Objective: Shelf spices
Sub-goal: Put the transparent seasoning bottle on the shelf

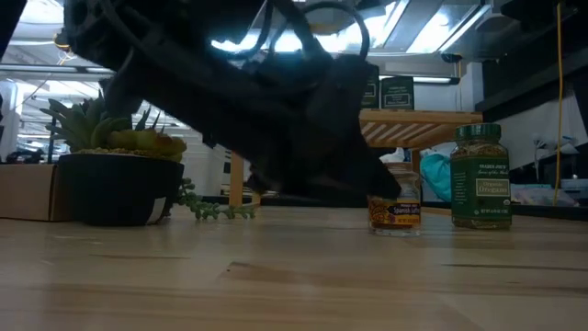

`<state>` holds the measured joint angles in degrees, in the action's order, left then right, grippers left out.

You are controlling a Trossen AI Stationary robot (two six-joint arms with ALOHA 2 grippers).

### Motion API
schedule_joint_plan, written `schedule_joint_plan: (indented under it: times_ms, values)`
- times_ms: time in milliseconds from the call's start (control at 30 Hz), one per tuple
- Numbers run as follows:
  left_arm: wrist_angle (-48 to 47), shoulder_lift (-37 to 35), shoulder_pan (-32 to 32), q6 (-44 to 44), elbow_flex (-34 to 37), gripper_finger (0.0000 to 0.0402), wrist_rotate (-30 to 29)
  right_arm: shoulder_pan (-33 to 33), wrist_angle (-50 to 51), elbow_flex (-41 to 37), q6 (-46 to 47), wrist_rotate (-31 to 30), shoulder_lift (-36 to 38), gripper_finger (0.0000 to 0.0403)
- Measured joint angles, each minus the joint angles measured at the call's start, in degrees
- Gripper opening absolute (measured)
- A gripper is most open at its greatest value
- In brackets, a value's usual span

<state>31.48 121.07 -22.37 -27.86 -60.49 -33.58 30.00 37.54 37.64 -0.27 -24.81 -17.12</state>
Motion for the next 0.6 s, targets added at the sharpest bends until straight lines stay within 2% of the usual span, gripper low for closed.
schedule_joint_plan:
  times_ms: [167,367,600]
  values:
    - [4.5,2.6,0.2,0.0,-0.1,0.0219,0.5,0.0,0.0,0.0,0.0,0.0,0.0,0.0273]
    - [10.3,4.3,1.4,4.5,-0.8,0.0219,1.2,0.0,-0.1,0.0,0.0,0.0,0.0,0.0273]
    - [10.2,4.3,3.5,7.3,-1.4,0.0219,4.0,0.0,0.0,0.0,0.0,0.0,0.0,0.0273]
